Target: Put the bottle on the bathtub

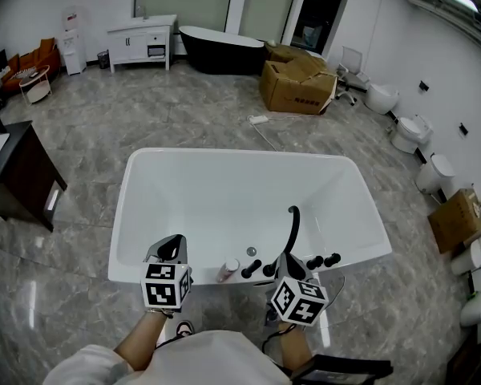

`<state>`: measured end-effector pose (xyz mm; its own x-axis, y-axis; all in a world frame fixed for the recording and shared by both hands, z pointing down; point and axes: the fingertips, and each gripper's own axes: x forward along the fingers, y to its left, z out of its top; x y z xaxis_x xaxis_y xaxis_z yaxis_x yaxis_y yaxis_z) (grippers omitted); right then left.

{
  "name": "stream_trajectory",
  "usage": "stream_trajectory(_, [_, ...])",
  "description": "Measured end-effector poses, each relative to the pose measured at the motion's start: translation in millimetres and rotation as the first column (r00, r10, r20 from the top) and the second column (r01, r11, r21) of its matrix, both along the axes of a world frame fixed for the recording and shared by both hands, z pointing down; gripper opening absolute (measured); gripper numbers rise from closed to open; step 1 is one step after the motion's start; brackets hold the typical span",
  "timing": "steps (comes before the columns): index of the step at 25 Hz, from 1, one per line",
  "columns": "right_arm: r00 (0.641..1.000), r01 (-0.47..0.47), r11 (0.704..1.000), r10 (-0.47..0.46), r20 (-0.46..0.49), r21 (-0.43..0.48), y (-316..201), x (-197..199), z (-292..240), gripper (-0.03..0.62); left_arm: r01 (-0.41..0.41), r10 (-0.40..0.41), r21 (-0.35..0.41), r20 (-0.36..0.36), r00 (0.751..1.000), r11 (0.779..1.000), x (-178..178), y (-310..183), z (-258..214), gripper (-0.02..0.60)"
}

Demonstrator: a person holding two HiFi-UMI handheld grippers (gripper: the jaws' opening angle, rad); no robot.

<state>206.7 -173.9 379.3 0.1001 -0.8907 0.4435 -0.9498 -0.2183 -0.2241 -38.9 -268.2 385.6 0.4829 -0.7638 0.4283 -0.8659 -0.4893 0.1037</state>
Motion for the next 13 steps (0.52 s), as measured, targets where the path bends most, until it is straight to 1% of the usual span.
stream_trajectory(13, [1.000,0.016,1.000,-0.016,-0.004,-0.015,-7.3,0.2,-0.5,0.026,0.006,-0.006,-0.012,-0.001,1.000,1.000,0.9,-6.3,2.9,0.017])
